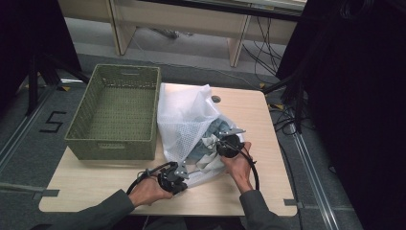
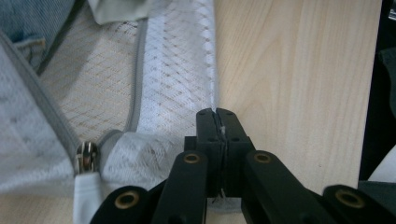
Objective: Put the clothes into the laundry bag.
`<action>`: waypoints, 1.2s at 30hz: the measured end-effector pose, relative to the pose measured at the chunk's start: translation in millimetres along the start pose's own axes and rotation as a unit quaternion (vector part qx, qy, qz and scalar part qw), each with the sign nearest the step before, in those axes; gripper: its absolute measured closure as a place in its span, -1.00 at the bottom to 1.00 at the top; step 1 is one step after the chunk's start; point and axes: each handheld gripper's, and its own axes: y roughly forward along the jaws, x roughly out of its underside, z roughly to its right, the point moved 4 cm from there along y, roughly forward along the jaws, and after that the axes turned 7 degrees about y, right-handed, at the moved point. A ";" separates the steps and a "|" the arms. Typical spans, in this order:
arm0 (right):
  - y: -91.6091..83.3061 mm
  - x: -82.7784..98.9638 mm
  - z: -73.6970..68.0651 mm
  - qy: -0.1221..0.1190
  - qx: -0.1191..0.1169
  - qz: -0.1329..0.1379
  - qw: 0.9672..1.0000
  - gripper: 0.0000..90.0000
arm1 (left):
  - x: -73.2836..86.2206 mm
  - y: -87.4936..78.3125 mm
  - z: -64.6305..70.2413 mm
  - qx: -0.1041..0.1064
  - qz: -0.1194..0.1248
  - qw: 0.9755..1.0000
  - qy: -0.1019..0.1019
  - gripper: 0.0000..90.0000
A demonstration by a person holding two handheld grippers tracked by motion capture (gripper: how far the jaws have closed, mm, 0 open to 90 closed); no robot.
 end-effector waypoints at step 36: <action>-32.5 33.2 -19.1 -0.032 -0.104 -0.039 0.993 0.58 | -79.1 -51.4 -96.9 -0.099 0.053 0.993 -0.039 -0.06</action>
